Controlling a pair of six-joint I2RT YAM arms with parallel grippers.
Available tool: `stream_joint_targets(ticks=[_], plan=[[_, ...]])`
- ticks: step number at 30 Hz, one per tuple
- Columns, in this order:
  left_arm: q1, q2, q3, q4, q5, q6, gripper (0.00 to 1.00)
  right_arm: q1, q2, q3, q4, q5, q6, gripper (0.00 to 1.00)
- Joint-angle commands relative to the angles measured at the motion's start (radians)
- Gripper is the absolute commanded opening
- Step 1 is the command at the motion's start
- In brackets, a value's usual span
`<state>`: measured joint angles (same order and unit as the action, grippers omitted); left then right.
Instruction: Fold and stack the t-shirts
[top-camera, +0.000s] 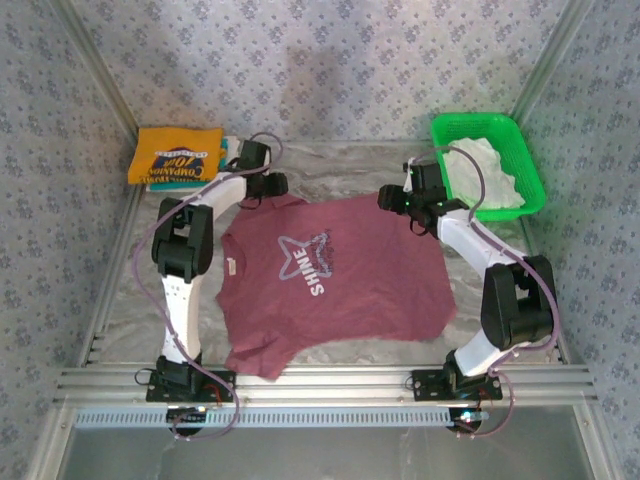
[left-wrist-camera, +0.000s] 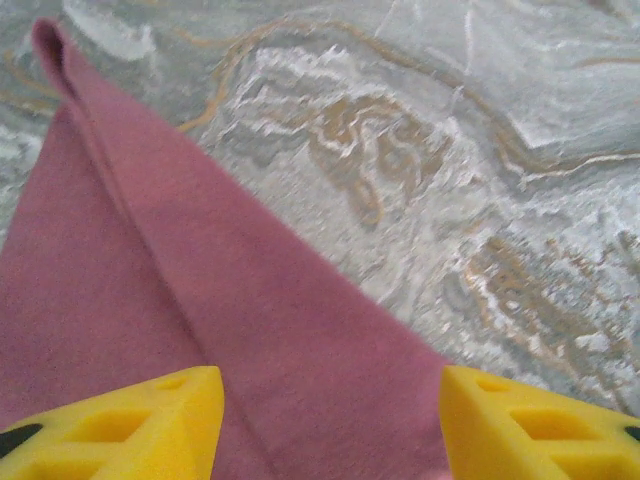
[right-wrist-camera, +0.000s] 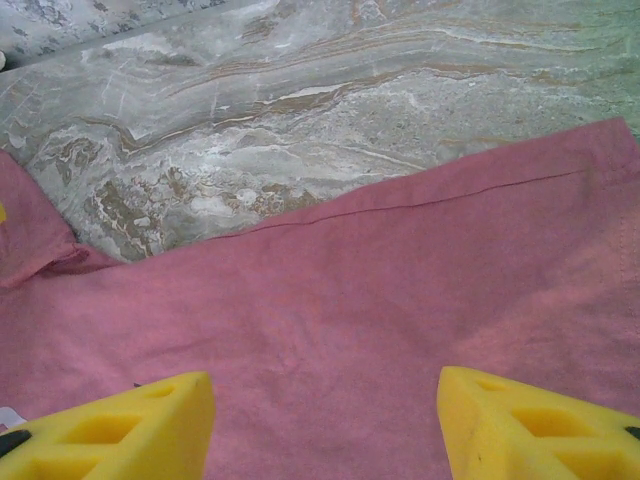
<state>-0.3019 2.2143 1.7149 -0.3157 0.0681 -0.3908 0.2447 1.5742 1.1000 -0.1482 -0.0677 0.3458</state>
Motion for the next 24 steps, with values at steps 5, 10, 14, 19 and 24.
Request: stream_joint_targets(ticks=[5, 10, 14, 19, 24], plan=[[-0.026, 0.011, -0.001, -0.039, -0.011, -0.05, 0.61, -0.024, -0.006, -0.004, 0.003, 0.003, -0.01, 0.63], [-0.05, -0.053, -0.118, 0.017, -0.049, -0.103, 0.62, -0.027, -0.012, -0.023, 0.005, -0.008, -0.009, 0.63], [-0.057, -0.045, -0.121, 0.012, -0.062, -0.105, 0.59, -0.03, -0.008, -0.031, 0.011, -0.012, -0.011, 0.63], [-0.057, -0.015, -0.093, 0.01, -0.064, -0.089, 0.36, -0.036, -0.006, -0.035, 0.01, -0.017, -0.002, 0.63], [-0.059, -0.015, -0.059, -0.011, -0.09, -0.081, 0.13, -0.036, -0.009, -0.038, 0.005, -0.018, 0.001, 0.63]])
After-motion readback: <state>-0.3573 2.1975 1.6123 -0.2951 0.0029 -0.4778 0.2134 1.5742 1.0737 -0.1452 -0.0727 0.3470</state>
